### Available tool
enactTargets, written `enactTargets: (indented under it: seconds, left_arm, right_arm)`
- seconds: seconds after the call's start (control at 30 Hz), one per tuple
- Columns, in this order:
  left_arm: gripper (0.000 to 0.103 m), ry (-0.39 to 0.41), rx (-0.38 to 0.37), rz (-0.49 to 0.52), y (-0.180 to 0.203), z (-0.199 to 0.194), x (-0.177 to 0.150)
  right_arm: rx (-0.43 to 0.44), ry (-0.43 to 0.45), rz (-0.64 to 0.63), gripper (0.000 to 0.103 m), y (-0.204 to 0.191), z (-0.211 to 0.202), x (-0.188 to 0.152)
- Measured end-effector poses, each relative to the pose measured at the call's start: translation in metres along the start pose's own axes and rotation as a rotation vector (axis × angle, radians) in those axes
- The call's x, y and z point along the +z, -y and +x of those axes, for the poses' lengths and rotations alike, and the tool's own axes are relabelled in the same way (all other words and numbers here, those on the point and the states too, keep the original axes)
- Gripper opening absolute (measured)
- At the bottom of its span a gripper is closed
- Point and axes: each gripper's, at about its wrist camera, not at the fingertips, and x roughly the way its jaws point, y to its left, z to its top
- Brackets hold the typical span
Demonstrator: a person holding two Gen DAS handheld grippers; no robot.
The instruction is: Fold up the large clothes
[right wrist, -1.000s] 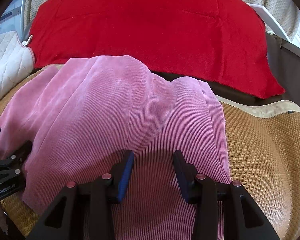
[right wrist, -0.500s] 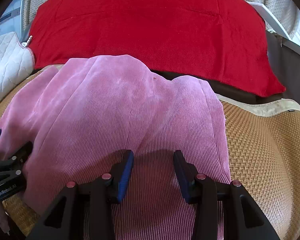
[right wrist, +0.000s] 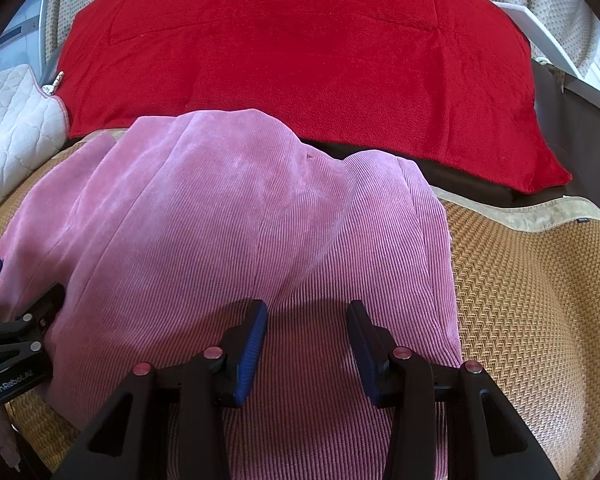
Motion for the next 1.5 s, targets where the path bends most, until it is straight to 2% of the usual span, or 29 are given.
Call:
enactTargets:
  seconds: [0.17, 0.3, 0.43, 0.57, 0.67, 0.7, 0.77, 0.87, 0.9, 1.07, 1.13, 1.27, 1.3, 1.37, 1.4, 1.43, 1.5]
  left_arm:
    - [0.103, 0.011, -0.094, -0.116, -0.027, -0.016, -0.001]
    - [0.103, 0.070, -0.082, -0.258, -0.066, -0.038, -0.014]
    - [0.103, 0.044, -0.092, -0.390, -0.102, -0.044, -0.030]
    - [0.103, 0.048, -0.124, -0.432, -0.116, -0.050, -0.038]
    - [0.103, 0.050, -0.156, -0.429, -0.115, -0.054, -0.045]
    - [0.103, 0.046, -0.167, -0.435, -0.117, -0.054, -0.047]
    - [0.103, 0.012, -0.206, -0.451, -0.115, -0.046, -0.050]
    - [0.100, -0.006, -0.269, -0.493, -0.117, -0.038, -0.051]
    - [0.100, -0.019, -0.287, -0.511, -0.117, -0.032, -0.050]
    - [0.100, -0.077, -0.334, -0.593, -0.118, -0.002, -0.047]
    - [0.100, -0.063, -0.358, -0.628, -0.116, 0.004, -0.045]
    - [0.100, -0.033, -0.395, -0.632, -0.109, 0.009, -0.036]
    - [0.098, -0.019, -0.405, -0.648, -0.108, 0.010, -0.035]
    - [0.079, -0.011, -0.385, -0.637, -0.101, 0.014, -0.027]
    - [0.059, -0.013, -0.369, -0.621, -0.101, 0.020, -0.021]
    - [0.046, -0.015, -0.379, -0.611, -0.100, 0.024, -0.018]
    - [0.043, -0.009, -0.403, -0.616, -0.097, 0.027, -0.010]
  right_arm:
    - [0.014, 0.001, 0.013, 0.046, 0.004, -0.001, -0.001]
    - [0.017, -0.004, 0.033, 0.046, 0.006, -0.003, -0.001]
    - [0.029, -0.003, 0.060, 0.046, 0.009, -0.007, 0.000]
    - [0.097, 0.064, 0.090, 0.046, 0.008, -0.026, 0.003]
    - [0.142, 0.143, 0.049, 0.046, -0.003, -0.044, 0.005]
    - [0.186, 0.148, 0.044, 0.046, -0.006, -0.047, 0.006]
    - [0.270, 0.123, 0.050, 0.046, -0.012, -0.045, 0.008]
    - [0.337, -0.029, 0.071, 0.046, -0.021, -0.022, 0.001]
    - [0.351, -0.049, 0.101, 0.046, -0.018, -0.016, 0.000]
    - [0.443, -0.097, 0.210, 0.046, 0.003, -0.007, 0.001]
    - [0.449, -0.099, 0.209, 0.046, 0.003, -0.004, 0.002]
    - [0.462, -0.101, 0.199, 0.046, 0.004, -0.001, 0.002]
    - [0.472, -0.106, 0.207, 0.046, 0.005, 0.000, 0.003]
    - [0.497, -0.117, 0.225, 0.046, 0.009, 0.005, 0.005]
    - [0.513, -0.123, 0.239, 0.046, 0.012, 0.006, 0.005]
    - [0.526, -0.127, 0.251, 0.046, 0.015, 0.007, 0.004]
    - [0.555, -0.137, 0.276, 0.045, 0.021, 0.010, 0.002]
